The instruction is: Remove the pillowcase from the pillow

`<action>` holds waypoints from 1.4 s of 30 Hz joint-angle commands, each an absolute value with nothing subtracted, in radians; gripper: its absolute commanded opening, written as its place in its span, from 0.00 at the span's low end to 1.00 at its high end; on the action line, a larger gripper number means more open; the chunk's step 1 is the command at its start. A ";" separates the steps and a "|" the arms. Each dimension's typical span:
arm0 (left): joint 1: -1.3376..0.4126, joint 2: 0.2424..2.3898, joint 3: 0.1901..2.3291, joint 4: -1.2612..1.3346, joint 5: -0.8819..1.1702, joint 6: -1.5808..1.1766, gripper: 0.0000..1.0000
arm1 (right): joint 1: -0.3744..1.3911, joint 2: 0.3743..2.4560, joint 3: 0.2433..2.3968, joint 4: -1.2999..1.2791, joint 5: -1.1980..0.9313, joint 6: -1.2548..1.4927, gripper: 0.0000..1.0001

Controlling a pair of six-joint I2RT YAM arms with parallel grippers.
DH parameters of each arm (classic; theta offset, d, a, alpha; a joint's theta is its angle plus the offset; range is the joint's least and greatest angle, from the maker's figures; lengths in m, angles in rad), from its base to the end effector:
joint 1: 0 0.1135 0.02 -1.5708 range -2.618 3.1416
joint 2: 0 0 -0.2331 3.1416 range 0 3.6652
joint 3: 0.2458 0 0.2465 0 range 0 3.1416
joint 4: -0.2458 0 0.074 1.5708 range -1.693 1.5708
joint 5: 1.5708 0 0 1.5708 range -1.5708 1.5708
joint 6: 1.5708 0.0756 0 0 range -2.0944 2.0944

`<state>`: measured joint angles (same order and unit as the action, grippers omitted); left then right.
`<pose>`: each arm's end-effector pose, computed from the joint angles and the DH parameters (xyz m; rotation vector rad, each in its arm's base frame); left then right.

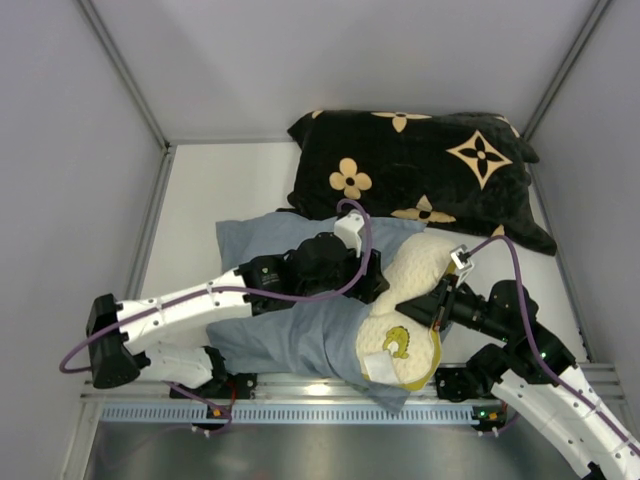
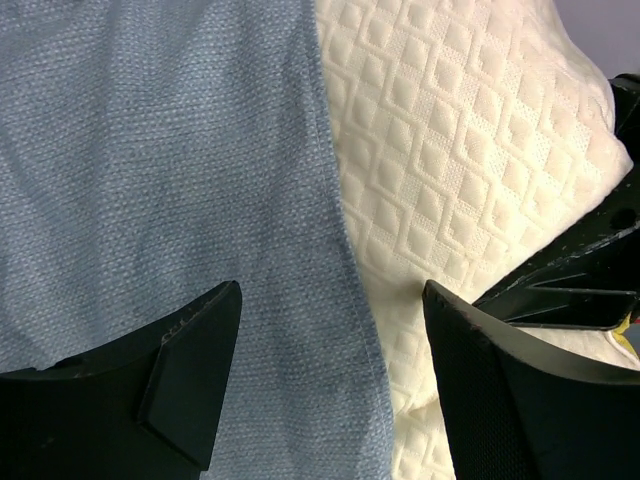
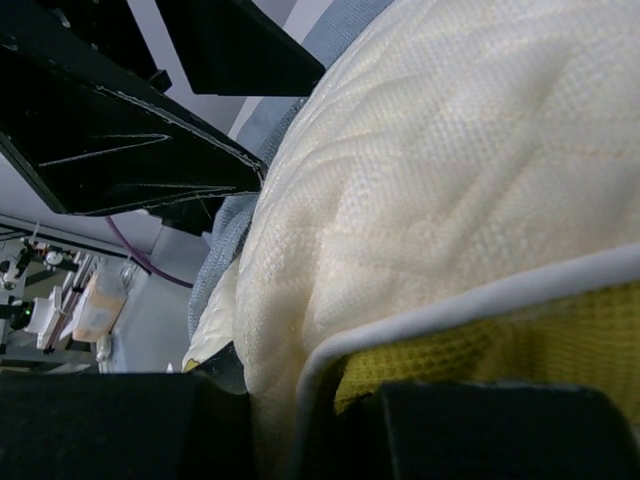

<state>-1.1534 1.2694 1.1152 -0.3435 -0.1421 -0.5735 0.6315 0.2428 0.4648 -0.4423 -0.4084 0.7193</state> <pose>0.1424 -0.2946 0.2876 0.5377 2.1266 -0.8894 0.1063 0.1150 0.2494 -0.2378 1.9652 1.2934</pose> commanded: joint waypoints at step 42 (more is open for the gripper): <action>-0.730 1.016 0.942 -0.437 0.054 -0.606 0.99 | 0.630 0.317 0.838 -0.520 0.202 0.660 0.00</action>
<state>-0.7322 1.0927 0.9508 -0.4458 -0.0097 -0.6292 0.6304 0.3054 0.8108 -0.7139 0.0395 0.6815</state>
